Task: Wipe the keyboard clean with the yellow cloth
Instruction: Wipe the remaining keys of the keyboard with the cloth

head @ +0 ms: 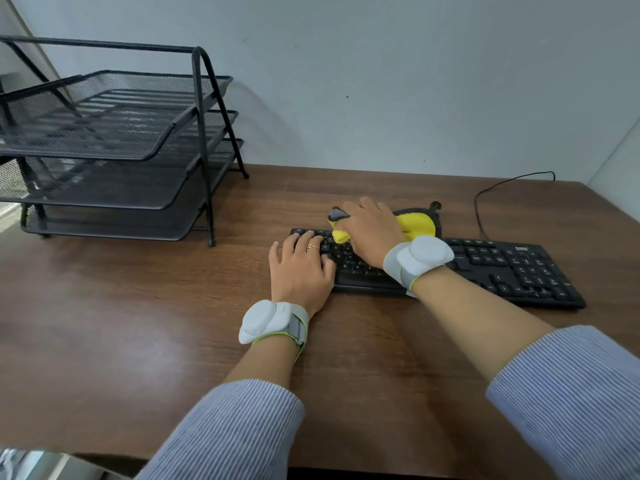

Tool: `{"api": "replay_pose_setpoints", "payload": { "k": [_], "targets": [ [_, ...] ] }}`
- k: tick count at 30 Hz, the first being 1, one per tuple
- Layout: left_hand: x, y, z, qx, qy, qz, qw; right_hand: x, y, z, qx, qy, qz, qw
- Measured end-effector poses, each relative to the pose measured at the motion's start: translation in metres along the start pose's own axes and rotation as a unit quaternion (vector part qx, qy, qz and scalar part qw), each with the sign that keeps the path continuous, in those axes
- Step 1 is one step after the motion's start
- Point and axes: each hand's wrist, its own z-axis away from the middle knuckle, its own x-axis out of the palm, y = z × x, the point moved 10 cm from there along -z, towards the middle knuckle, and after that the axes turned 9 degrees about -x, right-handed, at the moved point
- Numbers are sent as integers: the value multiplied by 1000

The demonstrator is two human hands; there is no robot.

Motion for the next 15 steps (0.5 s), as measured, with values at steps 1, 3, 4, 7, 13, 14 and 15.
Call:
{"api": "replay_pose_setpoints", "payload": {
  "k": [1,3,4,7,13,14,15],
  "targets": [
    [0,-1,0,-1,0,3,1000,1,1,-1,12,-1,-1,1000],
    [0,-1,0,-2,-2,7,1000,3,1,-1,15,-2,-8,1000],
    [0,-1,0,-1,-3,7,1000,4,1,0,5,-5,-13,1000],
    [0,0,0,1,-4,6,1000,3,0,2,-32,-14,-26,999],
    [-1,-2,1,-7,-11,11,1000,4,6,-4,30,-17,-40,999],
    [-1,-2,1,-13,-12,12,1000,5,5,-4,31,-17,-53,998],
    [-1,-3,1,-20,-15,12,1000,6,1,-4,18,-17,-63,998]
  ]
}}
